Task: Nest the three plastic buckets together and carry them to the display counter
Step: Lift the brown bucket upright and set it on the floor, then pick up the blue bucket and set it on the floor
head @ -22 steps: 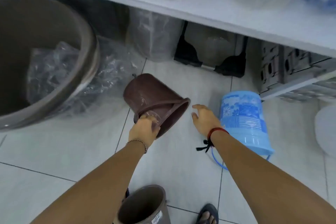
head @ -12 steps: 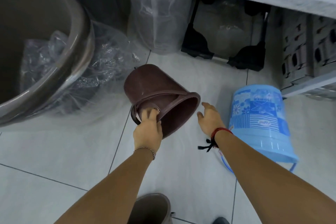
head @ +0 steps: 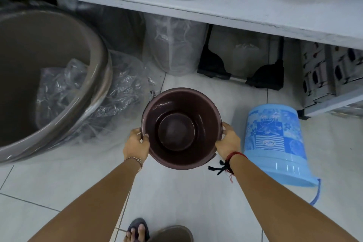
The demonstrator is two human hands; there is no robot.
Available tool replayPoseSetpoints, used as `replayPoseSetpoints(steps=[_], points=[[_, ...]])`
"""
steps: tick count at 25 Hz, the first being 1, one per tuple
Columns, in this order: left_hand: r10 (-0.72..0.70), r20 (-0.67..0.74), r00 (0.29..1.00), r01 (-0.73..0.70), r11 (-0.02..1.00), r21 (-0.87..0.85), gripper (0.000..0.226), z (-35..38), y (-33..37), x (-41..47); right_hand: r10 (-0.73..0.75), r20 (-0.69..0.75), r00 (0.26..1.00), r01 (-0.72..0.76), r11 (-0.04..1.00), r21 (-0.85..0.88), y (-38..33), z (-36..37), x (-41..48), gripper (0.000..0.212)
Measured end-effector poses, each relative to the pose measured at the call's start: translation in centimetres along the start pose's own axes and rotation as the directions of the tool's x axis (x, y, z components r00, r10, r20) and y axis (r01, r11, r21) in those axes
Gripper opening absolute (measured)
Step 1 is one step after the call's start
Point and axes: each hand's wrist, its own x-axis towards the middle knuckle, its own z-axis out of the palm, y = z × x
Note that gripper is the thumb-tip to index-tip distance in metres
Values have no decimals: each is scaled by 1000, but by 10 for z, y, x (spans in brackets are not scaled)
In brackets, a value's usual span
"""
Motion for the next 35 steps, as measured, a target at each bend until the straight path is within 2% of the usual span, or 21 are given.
replayPoseSetpoints(steps=[2, 4, 6, 8, 9, 11, 12, 14, 16, 18, 21, 23, 27, 30, 32, 35], points=[[-15, 6, 1000, 15, 999, -45, 42, 3, -19, 29, -45, -44, 998, 46, 998, 39, -2, 8, 3, 53], [-31, 47, 998, 34, 998, -57, 43, -4, -5, 34, -73, -81, 994, 79, 994, 75, -4, 15, 5, 50], [-66, 104, 992, 76, 993, -89, 54, -9, 11, 30, -87, -75, 993, 94, 991, 93, -8, 19, 5, 48], [-95, 123, 988, 104, 992, -69, 60, -11, 19, 22, -106, -50, 993, 109, 992, 66, -13, 22, 4, 48], [-81, 86, 993, 82, 997, -10, 61, -9, 22, 18, -110, -34, 993, 111, 993, 30, -13, 22, 2, 52], [60, -12, 998, -56, 974, 217, 73, -3, 36, 3, -112, -27, 993, 110, 993, -50, -11, 12, -1, 61], [178, -15, 984, -162, 925, 343, 76, 1, 46, -9, -121, -36, 992, 117, 988, -99, -7, 2, -4, 64], [426, 84, 901, -411, 776, 478, 72, 14, 70, -33, -147, -65, 987, 133, 973, -189, 6, -27, -9, 66], [565, 236, 790, -601, 643, 474, 67, 35, 94, -61, -144, -87, 986, 122, 968, -218, 24, -65, -14, 65], [607, 370, 703, -709, 564, 422, 66, 63, 112, -91, -119, -119, 986, 87, 967, -240, 53, -109, -19, 61], [585, 498, 640, -757, 590, 281, 65, 115, 121, -131, -2, -203, 979, -41, 977, -207, 109, -170, -28, 55], [534, 562, 632, -739, 633, 230, 60, 157, 115, -152, 126, -214, 969, -164, 972, -168, 153, -202, -33, 52], [436, 602, 669, -689, 666, 284, 41, 229, 89, -179, 292, -187, 938, -315, 943, -106, 238, -224, -29, 61], [444, 550, 708, -687, 614, 388, 40, 274, 75, -190, 337, -136, 932, -348, 935, -69, 290, -220, -13, 65], [484, 478, 733, -678, 578, 454, 31, 292, 71, -192, 321, -51, 946, -324, 944, -66, 309, -214, -1, 63], [543, 460, 703, -708, 472, 525, 23, 297, 74, -190, 260, 42, 965, -258, 965, -55, 323, -205, 10, 59]])
